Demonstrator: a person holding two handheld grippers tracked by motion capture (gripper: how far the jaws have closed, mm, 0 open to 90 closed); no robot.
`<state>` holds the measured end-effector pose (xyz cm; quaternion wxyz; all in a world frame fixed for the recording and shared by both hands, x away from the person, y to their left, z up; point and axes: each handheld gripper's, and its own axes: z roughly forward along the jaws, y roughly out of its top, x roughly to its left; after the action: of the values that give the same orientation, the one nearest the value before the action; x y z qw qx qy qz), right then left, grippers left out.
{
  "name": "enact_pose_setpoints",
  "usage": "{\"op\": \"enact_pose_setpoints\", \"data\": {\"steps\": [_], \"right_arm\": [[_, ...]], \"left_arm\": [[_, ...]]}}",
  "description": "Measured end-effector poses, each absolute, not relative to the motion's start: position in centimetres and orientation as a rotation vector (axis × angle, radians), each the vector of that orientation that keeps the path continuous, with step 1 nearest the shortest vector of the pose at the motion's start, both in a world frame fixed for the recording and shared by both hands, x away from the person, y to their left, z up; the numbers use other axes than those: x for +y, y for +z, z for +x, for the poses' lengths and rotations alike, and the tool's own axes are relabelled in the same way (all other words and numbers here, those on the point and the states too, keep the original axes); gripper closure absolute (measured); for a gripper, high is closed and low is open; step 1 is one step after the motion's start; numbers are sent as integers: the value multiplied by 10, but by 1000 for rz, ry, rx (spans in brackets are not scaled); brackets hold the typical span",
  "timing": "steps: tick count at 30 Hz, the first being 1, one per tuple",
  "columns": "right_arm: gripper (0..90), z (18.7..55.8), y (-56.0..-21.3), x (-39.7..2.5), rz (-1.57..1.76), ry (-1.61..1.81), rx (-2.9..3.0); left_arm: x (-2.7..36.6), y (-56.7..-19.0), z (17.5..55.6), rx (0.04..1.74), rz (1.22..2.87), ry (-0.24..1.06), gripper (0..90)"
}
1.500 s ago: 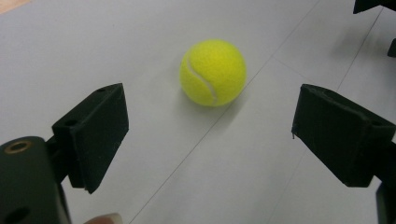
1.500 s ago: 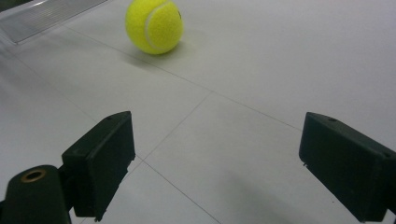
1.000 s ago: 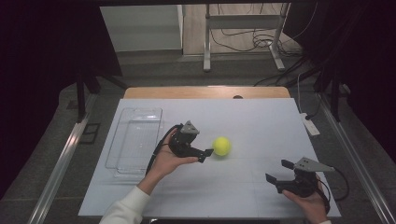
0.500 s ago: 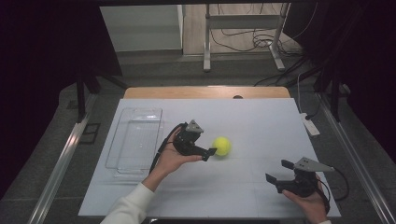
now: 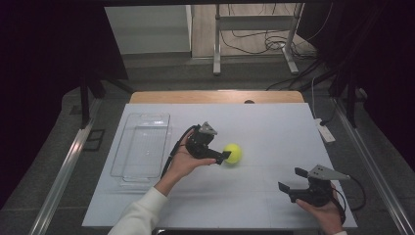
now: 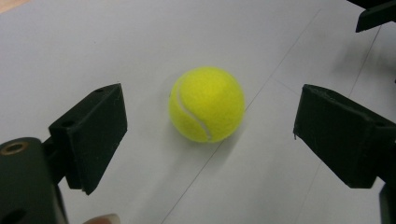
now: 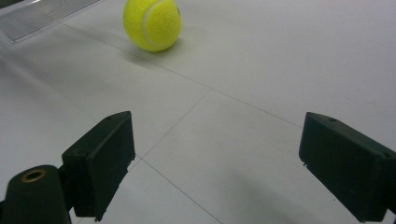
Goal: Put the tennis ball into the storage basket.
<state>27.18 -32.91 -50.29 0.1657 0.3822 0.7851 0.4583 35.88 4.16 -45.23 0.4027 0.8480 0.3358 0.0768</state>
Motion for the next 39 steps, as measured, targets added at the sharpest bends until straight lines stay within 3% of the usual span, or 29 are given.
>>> {"op": "enact_pose_setpoints", "data": {"steps": [39], "right_arm": [[107,272,-504,-330,1090,1306,2240]], "left_arm": [[2,-465,384,841,2219,131,61]]}}
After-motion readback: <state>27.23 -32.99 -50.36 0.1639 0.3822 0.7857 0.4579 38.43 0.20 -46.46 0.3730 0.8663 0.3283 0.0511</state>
